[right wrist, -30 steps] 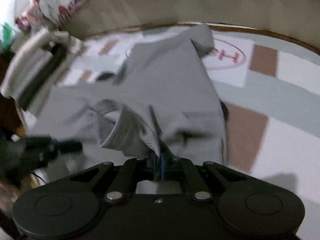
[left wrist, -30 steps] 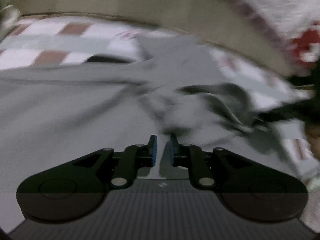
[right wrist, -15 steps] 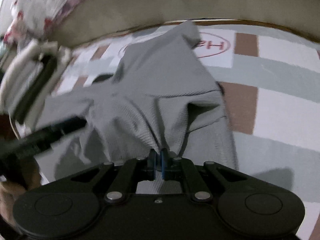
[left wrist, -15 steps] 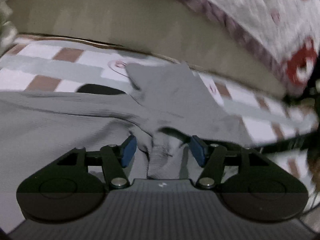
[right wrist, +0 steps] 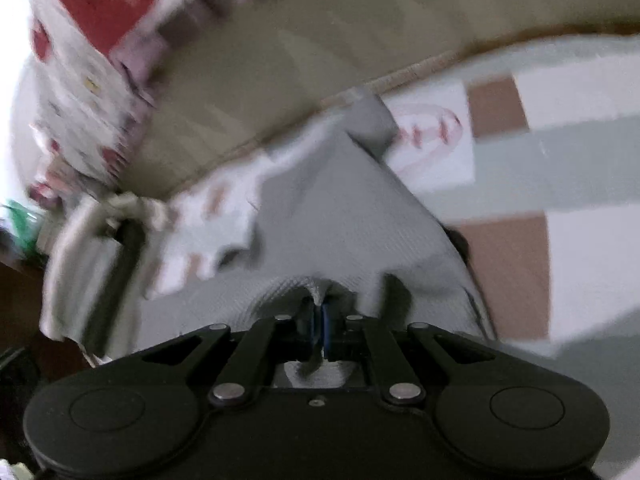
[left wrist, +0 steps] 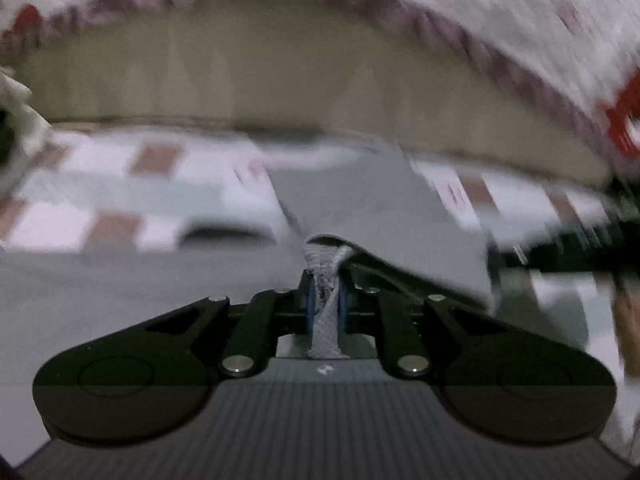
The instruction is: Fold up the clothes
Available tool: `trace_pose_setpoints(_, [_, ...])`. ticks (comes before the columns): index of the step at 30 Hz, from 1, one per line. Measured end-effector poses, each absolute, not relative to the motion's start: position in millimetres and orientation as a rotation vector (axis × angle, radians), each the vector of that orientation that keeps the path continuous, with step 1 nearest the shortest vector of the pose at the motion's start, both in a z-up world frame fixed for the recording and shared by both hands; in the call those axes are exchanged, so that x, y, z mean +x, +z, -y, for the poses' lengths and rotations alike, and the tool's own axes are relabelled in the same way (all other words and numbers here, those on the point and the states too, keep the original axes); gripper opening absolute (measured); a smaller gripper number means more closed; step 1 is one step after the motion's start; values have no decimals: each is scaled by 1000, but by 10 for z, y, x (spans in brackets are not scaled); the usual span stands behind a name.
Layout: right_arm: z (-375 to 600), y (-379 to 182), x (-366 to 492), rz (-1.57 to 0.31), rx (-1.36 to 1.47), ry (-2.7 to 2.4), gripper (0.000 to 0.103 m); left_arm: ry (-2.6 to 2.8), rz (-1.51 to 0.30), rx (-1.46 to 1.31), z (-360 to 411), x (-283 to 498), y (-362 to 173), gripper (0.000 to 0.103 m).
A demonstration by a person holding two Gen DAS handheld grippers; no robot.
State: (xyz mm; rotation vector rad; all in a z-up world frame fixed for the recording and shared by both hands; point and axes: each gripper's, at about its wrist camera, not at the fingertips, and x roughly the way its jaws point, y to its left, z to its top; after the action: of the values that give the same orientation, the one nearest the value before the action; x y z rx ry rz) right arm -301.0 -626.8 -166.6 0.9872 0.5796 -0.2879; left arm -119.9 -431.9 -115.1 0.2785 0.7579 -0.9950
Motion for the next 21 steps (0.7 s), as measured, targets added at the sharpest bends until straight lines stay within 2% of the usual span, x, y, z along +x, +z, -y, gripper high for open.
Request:
trace_pose_setpoints(3, [6310, -1494, -3067, -464, 946, -315, 4, -998, -721, 291, 4709, -1006, -942, 10])
trace_pose_setpoints(6, [6369, -1403, -3073, -413, 864, -411, 5, -922, -719, 382, 5108, -776, -1008, 11])
trace_pose_setpoints(11, [6475, -1410, -3095, -428, 828, -506, 6, -887, -760, 419, 5416, -443, -1270, 15])
trace_pose_setpoints(13, [6504, -1405, -3103, -426, 838, -484, 9, -881, -781, 445, 5505, -377, -1346, 15])
trace_pose_setpoints(17, [6531, -1410, -3130, -453, 806, -478, 10, -826, -738, 443, 5498, -309, -1332, 17])
trace_pose_setpoints(20, [6554, -1472, -3136, -496, 808, -452, 10, -763, -707, 328, 5394, -161, -1187, 18])
trace_pose_setpoints(21, [6562, -1492, -3138, -510, 809, -444, 10, -766, -695, 308, 5385, -120, -1129, 23])
